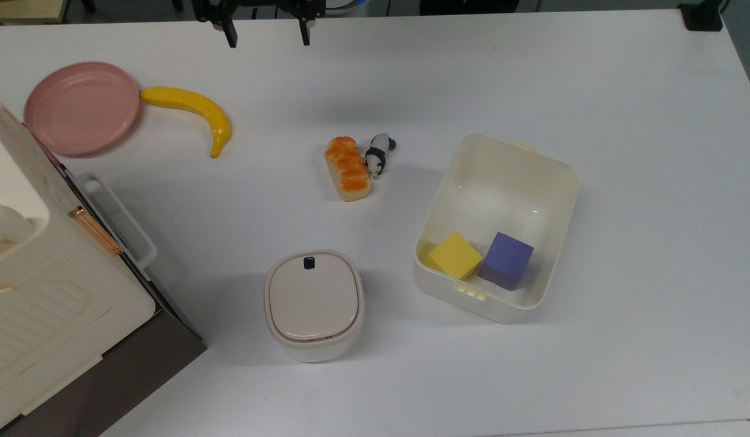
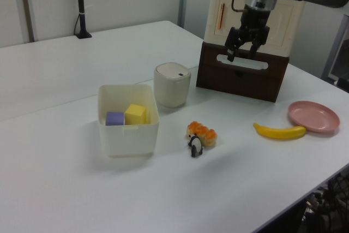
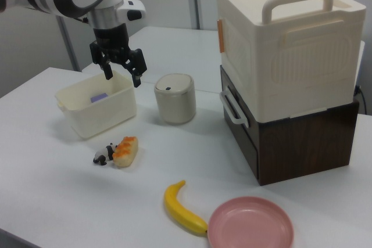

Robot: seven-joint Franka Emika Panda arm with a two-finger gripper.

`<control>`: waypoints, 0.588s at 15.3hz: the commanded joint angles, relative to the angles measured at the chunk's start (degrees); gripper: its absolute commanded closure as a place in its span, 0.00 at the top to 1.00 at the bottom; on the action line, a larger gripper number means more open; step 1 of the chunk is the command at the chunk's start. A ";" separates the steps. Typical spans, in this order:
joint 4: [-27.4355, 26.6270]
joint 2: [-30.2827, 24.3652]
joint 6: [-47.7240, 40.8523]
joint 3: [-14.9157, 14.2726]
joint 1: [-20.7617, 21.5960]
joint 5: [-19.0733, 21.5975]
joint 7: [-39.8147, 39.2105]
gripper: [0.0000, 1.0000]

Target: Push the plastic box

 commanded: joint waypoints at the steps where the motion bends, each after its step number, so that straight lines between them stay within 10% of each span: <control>1: -0.41 -0.46 -0.85 -0.58 1.96 1.16 2.01 1.00; 9: -0.32 -0.02 -0.93 -2.52 4.16 1.16 2.01 1.00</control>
